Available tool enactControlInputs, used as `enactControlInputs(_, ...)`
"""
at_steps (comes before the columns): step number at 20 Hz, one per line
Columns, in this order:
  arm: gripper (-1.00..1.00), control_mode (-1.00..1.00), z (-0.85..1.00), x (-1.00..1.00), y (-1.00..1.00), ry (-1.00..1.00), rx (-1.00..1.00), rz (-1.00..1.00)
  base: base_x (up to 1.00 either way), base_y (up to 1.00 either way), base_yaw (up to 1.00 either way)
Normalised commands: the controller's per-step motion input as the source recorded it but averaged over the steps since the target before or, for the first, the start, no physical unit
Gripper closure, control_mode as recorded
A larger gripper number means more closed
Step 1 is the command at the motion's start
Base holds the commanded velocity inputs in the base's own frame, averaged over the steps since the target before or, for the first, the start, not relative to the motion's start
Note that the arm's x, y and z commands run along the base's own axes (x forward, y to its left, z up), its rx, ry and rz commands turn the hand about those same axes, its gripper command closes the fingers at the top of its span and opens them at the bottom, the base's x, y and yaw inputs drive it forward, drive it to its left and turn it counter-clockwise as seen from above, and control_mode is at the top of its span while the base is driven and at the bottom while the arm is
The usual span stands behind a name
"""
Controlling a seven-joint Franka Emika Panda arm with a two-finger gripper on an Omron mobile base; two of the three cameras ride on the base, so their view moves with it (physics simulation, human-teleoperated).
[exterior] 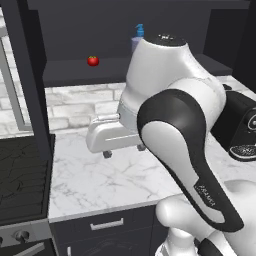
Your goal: Pick the soap dispenser and soap dispenser from the cabinet and place them on the counter.
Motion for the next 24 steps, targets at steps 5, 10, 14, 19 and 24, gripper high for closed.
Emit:
enactControlInputs(5,-1.0,-1.0,-0.06,0.01,-0.29,-0.22,-0.11,0.06,0.0,0.0,0.0)
enactControlInputs(10,-1.0,-1.0,-0.01,0.07,-0.38,-0.16,-0.1,0.06,0.0,0.0,0.0)
enactControlInputs(14,-1.0,-1.0,0.0,0.13,-0.38,-0.11,-0.11,0.03,0.0,0.0,0.0)
enactControlInputs(19,-1.0,-1.0,0.0,0.33,-0.36,-0.09,-0.04,0.0,0.0,0.0,0.0)
enactControlInputs(24,-1.0,-1.0,0.01,0.44,-0.28,-0.01,0.07,0.0,0.0,0.0,0.0)
